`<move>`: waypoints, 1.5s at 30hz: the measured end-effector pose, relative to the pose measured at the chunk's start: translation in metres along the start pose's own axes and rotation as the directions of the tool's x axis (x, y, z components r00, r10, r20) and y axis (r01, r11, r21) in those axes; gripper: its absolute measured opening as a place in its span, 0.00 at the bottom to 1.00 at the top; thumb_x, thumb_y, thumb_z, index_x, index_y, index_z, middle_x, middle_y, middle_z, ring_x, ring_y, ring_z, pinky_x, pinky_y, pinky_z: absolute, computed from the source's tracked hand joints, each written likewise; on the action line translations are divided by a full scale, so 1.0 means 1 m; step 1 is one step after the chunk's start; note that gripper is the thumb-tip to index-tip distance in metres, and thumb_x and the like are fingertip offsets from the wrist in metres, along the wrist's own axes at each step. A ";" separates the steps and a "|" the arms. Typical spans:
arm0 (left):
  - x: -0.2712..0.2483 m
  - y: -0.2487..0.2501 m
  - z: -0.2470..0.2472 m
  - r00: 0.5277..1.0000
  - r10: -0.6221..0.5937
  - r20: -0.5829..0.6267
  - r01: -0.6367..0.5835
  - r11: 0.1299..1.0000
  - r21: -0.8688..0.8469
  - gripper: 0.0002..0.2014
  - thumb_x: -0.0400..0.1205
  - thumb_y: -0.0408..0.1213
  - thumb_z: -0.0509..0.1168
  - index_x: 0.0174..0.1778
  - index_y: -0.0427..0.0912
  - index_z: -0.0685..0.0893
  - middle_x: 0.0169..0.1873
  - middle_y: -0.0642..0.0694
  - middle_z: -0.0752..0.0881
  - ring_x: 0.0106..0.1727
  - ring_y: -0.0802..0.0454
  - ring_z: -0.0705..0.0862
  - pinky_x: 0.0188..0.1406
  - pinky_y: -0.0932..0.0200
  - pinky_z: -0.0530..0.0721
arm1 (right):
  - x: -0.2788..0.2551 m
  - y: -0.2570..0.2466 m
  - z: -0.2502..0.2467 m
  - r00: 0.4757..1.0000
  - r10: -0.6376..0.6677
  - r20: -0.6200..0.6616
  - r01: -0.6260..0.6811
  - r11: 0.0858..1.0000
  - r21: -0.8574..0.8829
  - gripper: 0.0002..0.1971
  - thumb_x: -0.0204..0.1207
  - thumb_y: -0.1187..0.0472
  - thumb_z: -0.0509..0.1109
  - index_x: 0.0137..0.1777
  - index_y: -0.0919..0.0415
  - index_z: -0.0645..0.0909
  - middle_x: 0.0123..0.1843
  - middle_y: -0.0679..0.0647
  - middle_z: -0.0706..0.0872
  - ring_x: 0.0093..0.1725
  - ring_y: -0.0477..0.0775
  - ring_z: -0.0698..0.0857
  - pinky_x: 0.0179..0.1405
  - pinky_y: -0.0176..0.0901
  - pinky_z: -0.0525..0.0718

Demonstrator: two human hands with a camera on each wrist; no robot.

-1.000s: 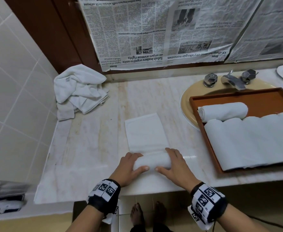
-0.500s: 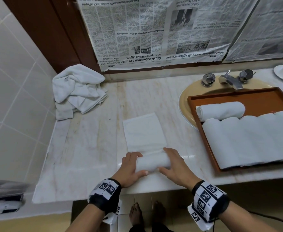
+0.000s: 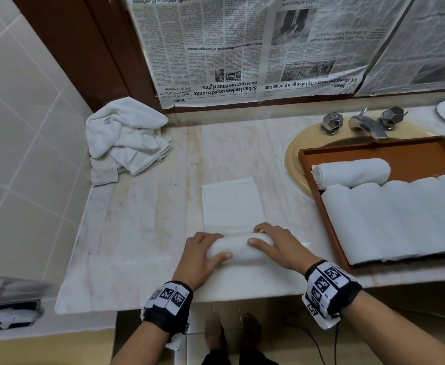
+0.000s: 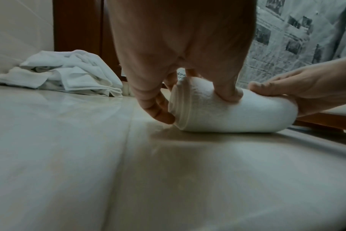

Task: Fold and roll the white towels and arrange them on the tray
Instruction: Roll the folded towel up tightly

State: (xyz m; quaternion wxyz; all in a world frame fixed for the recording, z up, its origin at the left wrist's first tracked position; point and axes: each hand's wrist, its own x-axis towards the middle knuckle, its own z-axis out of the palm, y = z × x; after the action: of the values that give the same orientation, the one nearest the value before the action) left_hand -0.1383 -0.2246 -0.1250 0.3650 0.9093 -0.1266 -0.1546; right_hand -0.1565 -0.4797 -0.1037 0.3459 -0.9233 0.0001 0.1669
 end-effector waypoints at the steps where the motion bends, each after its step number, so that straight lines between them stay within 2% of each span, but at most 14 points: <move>1: 0.003 0.001 -0.002 1.000 -0.023 0.021 0.023 1.000 -0.006 0.29 0.75 0.68 0.66 0.69 0.60 0.81 0.62 0.56 0.78 0.64 0.54 0.72 0.63 0.63 0.66 | -0.001 -0.001 0.002 0.999 -0.018 -0.028 0.016 0.997 -0.080 0.26 0.83 0.35 0.59 0.72 0.51 0.75 0.65 0.48 0.82 0.64 0.51 0.78 0.59 0.45 0.76; 4: 0.014 0.005 -0.009 0.996 -0.072 0.056 0.074 0.997 -0.031 0.31 0.73 0.72 0.62 0.65 0.56 0.85 0.58 0.53 0.83 0.62 0.54 0.79 0.59 0.63 0.70 | -0.002 -0.004 0.014 0.945 -0.256 -0.203 0.165 0.910 -0.381 0.25 0.86 0.39 0.53 0.71 0.55 0.77 0.65 0.51 0.81 0.61 0.57 0.80 0.53 0.50 0.83; 8: 0.018 0.008 -0.010 0.995 -0.098 0.024 0.099 0.993 -0.060 0.20 0.80 0.59 0.69 0.64 0.53 0.85 0.57 0.52 0.86 0.61 0.54 0.82 0.58 0.63 0.74 | -0.001 0.000 0.029 0.882 -0.424 -0.205 0.299 0.840 -0.452 0.28 0.80 0.37 0.61 0.71 0.56 0.77 0.65 0.55 0.80 0.62 0.58 0.79 0.53 0.49 0.83; 12: 0.008 0.009 0.000 0.999 -0.043 -0.022 0.044 0.999 0.016 0.29 0.80 0.61 0.67 0.76 0.57 0.75 0.72 0.54 0.73 0.70 0.51 0.73 0.67 0.57 0.73 | 0.007 0.008 0.029 0.927 -0.351 -0.133 0.273 0.874 -0.402 0.38 0.75 0.26 0.58 0.75 0.53 0.76 0.65 0.54 0.80 0.64 0.56 0.78 0.59 0.51 0.82; 15: -0.004 0.009 0.005 0.996 0.056 -0.066 -0.045 0.987 0.154 0.34 0.79 0.63 0.67 0.80 0.60 0.68 0.77 0.59 0.63 0.72 0.53 0.62 0.64 0.60 0.70 | 0.017 -0.001 0.017 0.980 -0.194 -0.033 0.185 0.966 -0.183 0.43 0.69 0.22 0.59 0.75 0.50 0.76 0.64 0.50 0.79 0.65 0.52 0.74 0.65 0.46 0.74; 20: 0.002 -0.001 -0.006 1.000 -0.009 0.010 0.009 1.000 0.021 0.33 0.76 0.65 0.68 0.77 0.61 0.74 0.71 0.59 0.71 0.71 0.52 0.68 0.66 0.61 0.66 | 0.015 -0.009 0.012 0.995 -0.087 0.047 0.089 0.996 -0.032 0.34 0.72 0.32 0.72 0.73 0.50 0.77 0.63 0.50 0.80 0.65 0.52 0.76 0.64 0.42 0.72; 23: 0.012 -0.006 -0.016 0.994 -0.045 0.097 0.052 0.995 -0.079 0.35 0.72 0.68 0.70 0.74 0.57 0.79 0.67 0.56 0.77 0.70 0.54 0.76 0.66 0.63 0.69 | 0.000 -0.008 0.023 0.957 -0.262 -0.124 0.205 0.915 -0.348 0.34 0.76 0.32 0.64 0.73 0.55 0.77 0.66 0.53 0.80 0.64 0.57 0.78 0.63 0.50 0.78; 26: 0.019 -0.006 -0.021 0.987 -0.073 0.144 0.085 0.994 -0.076 0.42 0.66 0.77 0.58 0.72 0.56 0.80 0.66 0.54 0.80 0.69 0.54 0.78 0.70 0.59 0.72 | -0.009 -0.003 0.041 0.894 -0.421 -0.156 0.278 0.791 -0.545 0.35 0.72 0.35 0.67 0.73 0.57 0.75 0.66 0.57 0.80 0.64 0.61 0.79 0.59 0.54 0.83; 31: 0.011 -0.003 -0.012 0.997 -0.025 0.074 0.021 0.998 0.058 0.39 0.73 0.75 0.58 0.78 0.60 0.73 0.74 0.60 0.69 0.71 0.52 0.70 0.67 0.53 0.75 | -0.001 -0.003 0.043 0.932 -0.327 -0.156 0.238 0.877 -0.418 0.32 0.75 0.35 0.61 0.70 0.57 0.76 0.60 0.56 0.81 0.58 0.59 0.81 0.50 0.52 0.87; 35: -0.001 0.002 -0.005 0.998 0.045 0.049 -0.053 0.982 0.183 0.38 0.76 0.71 0.64 0.81 0.67 0.64 0.76 0.66 0.63 0.70 0.55 0.63 0.58 0.54 0.79 | 0.012 -0.007 0.021 0.979 -0.202 0.018 0.202 0.958 -0.205 0.31 0.79 0.37 0.67 0.76 0.55 0.73 0.67 0.52 0.77 0.67 0.54 0.73 0.67 0.47 0.75; 38: 0.008 -0.003 -0.008 0.995 -0.010 0.099 -0.002 0.992 0.126 0.40 0.70 0.77 0.62 0.78 0.68 0.69 0.74 0.64 0.70 0.70 0.54 0.69 0.66 0.50 0.77 | 0.019 -0.013 0.004 0.984 -0.095 0.152 0.108 0.991 -0.085 0.32 0.76 0.36 0.71 0.74 0.52 0.74 0.63 0.49 0.77 0.67 0.51 0.74 0.65 0.44 0.72; 41: 0.023 -0.006 -0.016 0.980 -0.019 0.196 0.004 0.997 0.081 0.39 0.67 0.77 0.65 0.74 0.67 0.75 0.67 0.61 0.77 0.67 0.56 0.76 0.70 0.52 0.75 | 0.015 -0.016 0.004 0.989 -0.084 0.124 0.113 0.962 -0.247 0.32 0.77 0.33 0.66 0.73 0.53 0.74 0.65 0.50 0.77 0.66 0.54 0.75 0.65 0.49 0.73; 43: 0.030 -0.004 -0.023 0.967 -0.027 0.253 0.019 0.999 0.032 0.33 0.70 0.72 0.70 0.71 0.64 0.79 0.63 0.59 0.79 0.65 0.58 0.78 0.68 0.57 0.74 | 0.007 -0.019 0.015 0.976 -0.215 -0.037 0.171 0.859 -0.483 0.33 0.76 0.33 0.61 0.72 0.57 0.74 0.66 0.53 0.79 0.65 0.57 0.78 0.64 0.55 0.77; 45: 0.036 -0.003 -0.026 0.960 -0.041 0.278 0.041 0.999 0.005 0.28 0.74 0.67 0.71 0.68 0.62 0.82 0.61 0.57 0.81 0.63 0.58 0.78 0.66 0.60 0.74 | -0.001 -0.021 0.030 0.946 -0.304 -0.109 0.188 0.793 -0.579 0.36 0.70 0.34 0.67 0.70 0.60 0.77 0.64 0.55 0.81 0.63 0.59 0.81 0.60 0.58 0.82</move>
State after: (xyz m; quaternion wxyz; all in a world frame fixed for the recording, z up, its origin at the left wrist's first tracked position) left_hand -0.0954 -0.2190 -0.1161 0.3405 0.8809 -0.1575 -0.2885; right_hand -0.1638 -0.4453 -0.1112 0.0764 -0.9876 -0.1355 0.0209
